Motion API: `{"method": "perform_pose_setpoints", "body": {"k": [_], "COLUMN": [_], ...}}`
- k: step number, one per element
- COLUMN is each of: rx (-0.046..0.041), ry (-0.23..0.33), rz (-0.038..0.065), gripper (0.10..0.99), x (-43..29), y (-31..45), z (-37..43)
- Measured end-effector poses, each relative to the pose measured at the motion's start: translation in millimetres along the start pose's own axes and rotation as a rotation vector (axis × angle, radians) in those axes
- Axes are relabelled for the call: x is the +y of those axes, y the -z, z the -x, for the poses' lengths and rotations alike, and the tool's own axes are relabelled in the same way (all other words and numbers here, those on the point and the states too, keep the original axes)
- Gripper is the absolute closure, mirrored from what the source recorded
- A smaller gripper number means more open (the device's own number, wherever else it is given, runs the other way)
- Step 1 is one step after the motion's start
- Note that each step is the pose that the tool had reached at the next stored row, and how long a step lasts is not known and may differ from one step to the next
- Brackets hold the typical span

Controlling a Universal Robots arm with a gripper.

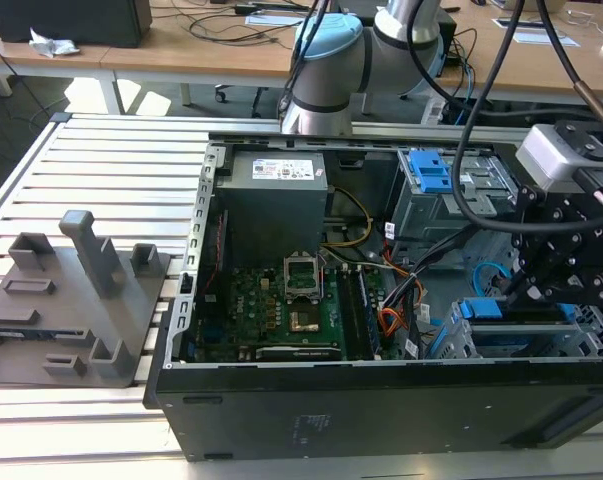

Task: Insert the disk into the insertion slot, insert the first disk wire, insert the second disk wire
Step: 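Insert the second disk wire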

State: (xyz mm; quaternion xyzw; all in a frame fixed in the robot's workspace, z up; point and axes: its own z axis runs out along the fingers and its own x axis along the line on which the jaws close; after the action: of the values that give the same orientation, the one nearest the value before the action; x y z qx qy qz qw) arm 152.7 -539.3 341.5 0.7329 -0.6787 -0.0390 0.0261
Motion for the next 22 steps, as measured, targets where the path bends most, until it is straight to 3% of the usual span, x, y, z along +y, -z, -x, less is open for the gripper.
{"method": "perform_pose_setpoints", "body": {"k": [14,15,16,22], "rx": [-0.0046,-0.0048,-0.0047,-0.0046], "ry": [0.000,0.000,0.000,0.000], "rz": [0.000,0.000,0.000,0.000], "gripper": [0.922,0.914,0.847,0.863], "x": [-1.0,-1.0,-1.0,1.1], "y": [-4.0,-4.1,-3.8,18.8], "z": [-2.3,-2.3,-2.3,-1.6]}}
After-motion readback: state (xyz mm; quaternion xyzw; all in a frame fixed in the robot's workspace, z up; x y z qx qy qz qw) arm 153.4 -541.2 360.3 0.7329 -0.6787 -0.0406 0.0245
